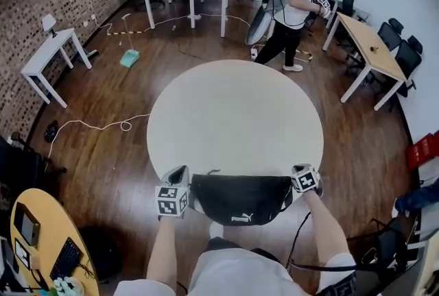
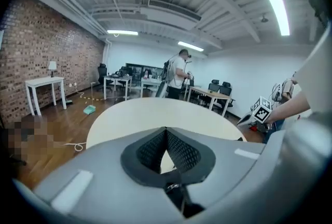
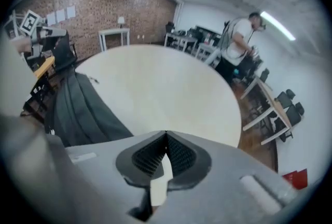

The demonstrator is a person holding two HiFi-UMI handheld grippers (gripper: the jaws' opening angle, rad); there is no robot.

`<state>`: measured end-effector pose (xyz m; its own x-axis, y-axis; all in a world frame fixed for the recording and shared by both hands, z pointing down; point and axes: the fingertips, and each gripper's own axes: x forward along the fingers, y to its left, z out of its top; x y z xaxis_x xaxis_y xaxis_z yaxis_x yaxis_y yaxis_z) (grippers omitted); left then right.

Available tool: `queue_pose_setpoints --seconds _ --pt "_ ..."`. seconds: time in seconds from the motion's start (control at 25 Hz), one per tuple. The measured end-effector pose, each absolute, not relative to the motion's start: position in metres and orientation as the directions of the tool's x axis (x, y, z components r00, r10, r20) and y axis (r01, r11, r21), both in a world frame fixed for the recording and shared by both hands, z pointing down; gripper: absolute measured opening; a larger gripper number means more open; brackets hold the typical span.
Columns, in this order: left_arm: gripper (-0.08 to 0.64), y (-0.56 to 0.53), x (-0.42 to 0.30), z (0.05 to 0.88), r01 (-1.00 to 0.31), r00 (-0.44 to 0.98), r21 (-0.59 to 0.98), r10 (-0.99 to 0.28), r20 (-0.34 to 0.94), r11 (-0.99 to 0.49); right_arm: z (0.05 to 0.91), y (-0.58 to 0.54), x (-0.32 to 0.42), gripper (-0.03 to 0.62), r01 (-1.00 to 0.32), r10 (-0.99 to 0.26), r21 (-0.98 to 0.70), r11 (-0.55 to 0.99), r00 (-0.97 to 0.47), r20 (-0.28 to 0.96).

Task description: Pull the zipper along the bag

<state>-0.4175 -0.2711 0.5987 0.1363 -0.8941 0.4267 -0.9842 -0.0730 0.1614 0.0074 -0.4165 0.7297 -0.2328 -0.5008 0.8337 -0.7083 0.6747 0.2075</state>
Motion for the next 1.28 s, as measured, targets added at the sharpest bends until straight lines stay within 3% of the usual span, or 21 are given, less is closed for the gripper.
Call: queue_pose_setpoints --seconds 0.24,0.48,0.76,1.04,1.28 --pt "0.015 -0.198 -0.305 0.515 -0.982 0.175 0.112 -0.958 0.227 -0.153 0.580 -0.301 -0.024 -0.011 -0.755 -0.715 0.099 0.648 -0.559 0.420" --pt "0.015 -0.054 -0.154 0.475 -0.982 0.189 0.030 -0.981 0.037 -0.188 0.522 -0.097 0.008 -0.011 -0.733 -0.729 0.021 0.680 -0.672 0.132" --pt "0.015 0.084 -0.036 0.440 -0.980 0.199 0.030 -0.980 0.011 -0.199 0.459 0.067 0.078 -0.011 -0.694 -0.696 0.058 0.717 -0.718 0.022" --pt "0.015 0.145 -0.035 0.395 -0.983 0.181 -0.030 -0.982 -0.055 -0.180 0.424 0.136 0.115 -0.011 -0.767 -0.767 0.018 0.641 -0.641 -0.005" --pt "0.015 0.169 -0.066 0.399 -0.978 0.206 -0.023 -0.976 -0.068 -0.205 0.403 0.159 0.080 -0.011 -0.779 -0.777 0.056 0.625 -0.627 -0.058"
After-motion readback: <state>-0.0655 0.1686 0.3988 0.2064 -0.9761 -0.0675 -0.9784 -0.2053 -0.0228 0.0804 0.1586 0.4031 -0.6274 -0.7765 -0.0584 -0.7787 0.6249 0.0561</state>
